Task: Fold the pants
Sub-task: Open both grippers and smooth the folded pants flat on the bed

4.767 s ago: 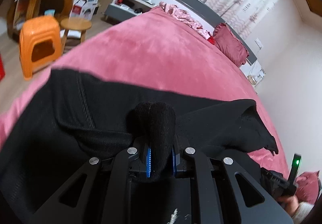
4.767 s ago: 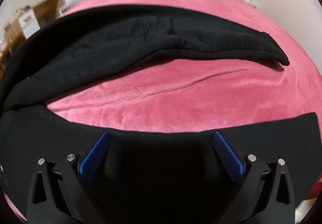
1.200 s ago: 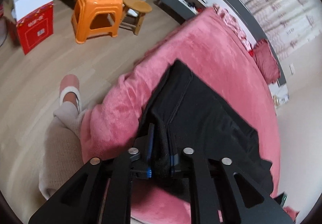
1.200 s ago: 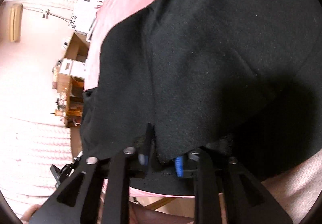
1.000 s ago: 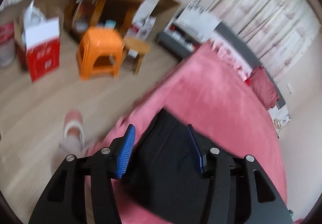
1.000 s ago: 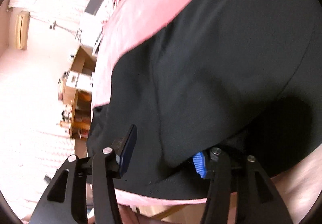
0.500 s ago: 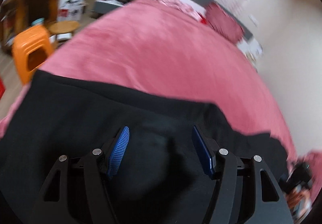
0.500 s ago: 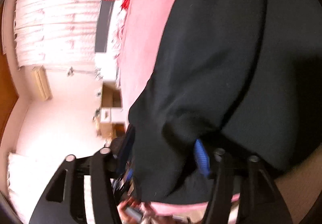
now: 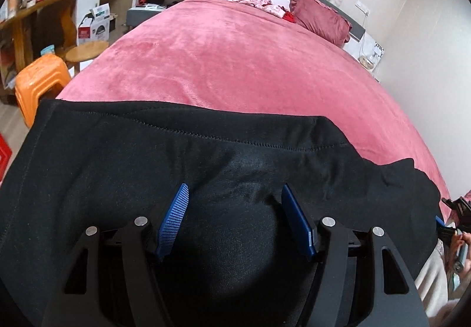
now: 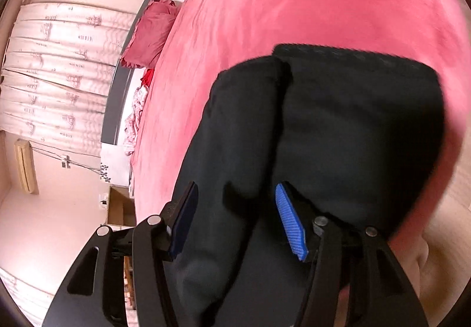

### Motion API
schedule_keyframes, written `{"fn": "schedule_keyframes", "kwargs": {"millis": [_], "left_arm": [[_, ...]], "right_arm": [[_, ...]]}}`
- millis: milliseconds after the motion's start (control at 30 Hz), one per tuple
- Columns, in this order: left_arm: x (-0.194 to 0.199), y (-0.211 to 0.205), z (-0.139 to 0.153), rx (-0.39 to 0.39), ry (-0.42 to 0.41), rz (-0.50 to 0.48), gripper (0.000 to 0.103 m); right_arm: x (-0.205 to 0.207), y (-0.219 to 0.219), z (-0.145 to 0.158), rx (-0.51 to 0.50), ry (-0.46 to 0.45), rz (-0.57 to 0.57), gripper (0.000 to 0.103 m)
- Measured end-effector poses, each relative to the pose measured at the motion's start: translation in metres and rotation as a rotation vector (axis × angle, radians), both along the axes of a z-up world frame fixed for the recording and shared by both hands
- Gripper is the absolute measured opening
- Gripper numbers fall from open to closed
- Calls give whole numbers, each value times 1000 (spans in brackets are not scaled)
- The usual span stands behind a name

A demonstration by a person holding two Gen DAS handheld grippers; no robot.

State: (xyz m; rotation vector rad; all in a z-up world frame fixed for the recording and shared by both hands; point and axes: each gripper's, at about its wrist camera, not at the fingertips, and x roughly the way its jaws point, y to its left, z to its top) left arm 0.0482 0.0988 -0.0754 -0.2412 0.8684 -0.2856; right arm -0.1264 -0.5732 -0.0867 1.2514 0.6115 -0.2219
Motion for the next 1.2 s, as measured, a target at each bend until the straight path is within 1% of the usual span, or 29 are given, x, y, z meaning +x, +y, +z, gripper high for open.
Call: {"fn": "schedule_keyframes", "kwargs": {"millis": [67, 100, 133, 167, 200, 233, 300, 333, 433, 533, 633, 700, 767, 833, 867, 900, 933, 967, 1000, 1067, 1133, 1200], "left_arm": [[-1, -2, 1, 3, -2, -6, 69], [-1, -3, 1, 4, -5, -13, 70], [-1, -4, 1, 6, -6, -17, 72], [-2, -4, 0, 11, -7, -20, 72], [-3, -4, 1, 13, -7, -21, 72], [-3, -3, 1, 9, -7, -21, 72], [-4, -1, 1, -3, -5, -18, 72], [-4, -1, 1, -8, -4, -16, 72], [-5, -1, 2, -15, -2, -12, 72], [-5, -2, 3, -21, 0, -12, 72], [-7, -2, 3, -22, 4, -12, 72], [-7, -2, 3, -20, 6, -12, 72], [-7, -3, 3, -17, 6, -12, 72], [-7, -3, 2, -15, 7, -13, 72], [-6, -4, 2, -15, 8, -16, 75], [-6, -5, 2, -14, 7, -18, 75], [-6, -6, 2, -7, 6, -19, 76], [-7, -6, 3, 0, 6, -18, 76], [-7, -7, 4, 4, 9, -15, 76], [-8, -7, 7, -6, 11, -7, 76], [-9, -10, 12, -26, 11, -8, 76], [-7, -17, 16, -35, 18, -18, 76]], "right_arm": [[7, 6, 0, -17, -2, -15, 50], [11, 9, 2, -36, 6, -23, 41], [14, 13, 4, -47, 13, -27, 26], [-3, 0, 11, -46, 4, -27, 19], [-8, 3, 16, -43, -20, -31, 9], [-14, 3, 20, -53, -28, -34, 7], [-28, -4, 37, -98, -36, -42, 7], [-40, -4, 47, -139, -33, -47, 7], [-61, -2, 57, -196, -4, -46, 7], [-79, -1, 52, -211, 48, -53, 6], [-95, -1, 33, -182, 109, -77, 6], [-94, 1, 20, -177, 146, -84, 6], [-91, 3, 12, -199, 166, -80, 6], [-88, 5, 9, -225, 178, -73, 6], [-87, 6, 10, -240, 191, -68, 7], [-81, 5, 11, -245, 193, -68, 11], [-83, 6, 16, -255, 189, -80, 18], [-85, 8, 21, -265, 186, -100, 20], [-88, 9, 30, -291, 194, -138, 25], [-88, 10, 44, -347, 185, -174, 27], [-77, 14, 58, -407, 162, -150, 29], [-54, 23, 71, -465, 136, -91, 30]]}}
